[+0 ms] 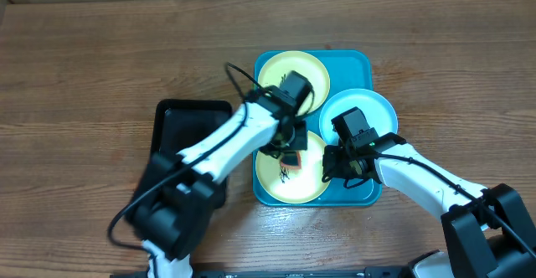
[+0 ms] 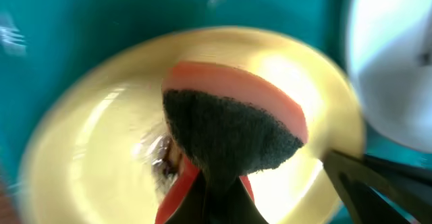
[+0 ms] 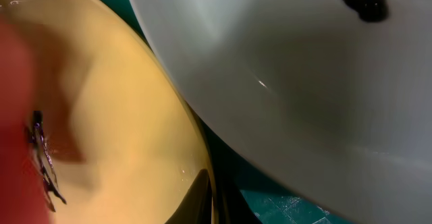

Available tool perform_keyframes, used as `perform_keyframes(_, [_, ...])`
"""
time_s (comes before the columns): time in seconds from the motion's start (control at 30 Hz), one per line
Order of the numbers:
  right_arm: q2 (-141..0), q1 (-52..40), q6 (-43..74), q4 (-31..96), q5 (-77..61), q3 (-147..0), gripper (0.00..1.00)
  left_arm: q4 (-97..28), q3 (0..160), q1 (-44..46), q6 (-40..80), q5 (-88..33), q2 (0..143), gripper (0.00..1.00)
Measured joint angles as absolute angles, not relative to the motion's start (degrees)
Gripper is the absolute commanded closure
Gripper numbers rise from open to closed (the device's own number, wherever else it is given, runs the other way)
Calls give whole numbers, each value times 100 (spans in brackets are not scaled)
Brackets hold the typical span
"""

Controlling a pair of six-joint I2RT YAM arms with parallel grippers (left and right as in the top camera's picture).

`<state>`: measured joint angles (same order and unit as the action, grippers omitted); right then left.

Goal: Clean dirty plates on tray and stack at the side
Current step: 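Scrub the front yellow plate's smear with the sponge in left gripper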

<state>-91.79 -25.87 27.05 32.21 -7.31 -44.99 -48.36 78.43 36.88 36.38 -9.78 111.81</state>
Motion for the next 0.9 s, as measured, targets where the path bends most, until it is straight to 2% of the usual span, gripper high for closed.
perform_keyframes(0.53, [-9179, -2587, 2703, 3236, -729, -4506, 96, -5690, 7850, 3741, 3885, 840, 11404, 96])
perform_keyframes(0.67, [-9179, -2585, 2718, 3258, -720, -4506, 96, -5221, 7835, 3741, 3857, 438, 11404, 96])
perform_keyframes(0.9, [-9179, -2541, 2733, 3308, -679, -4510, 96, -4318, 7861, 3730, 3841, -1317, 11640, 96])
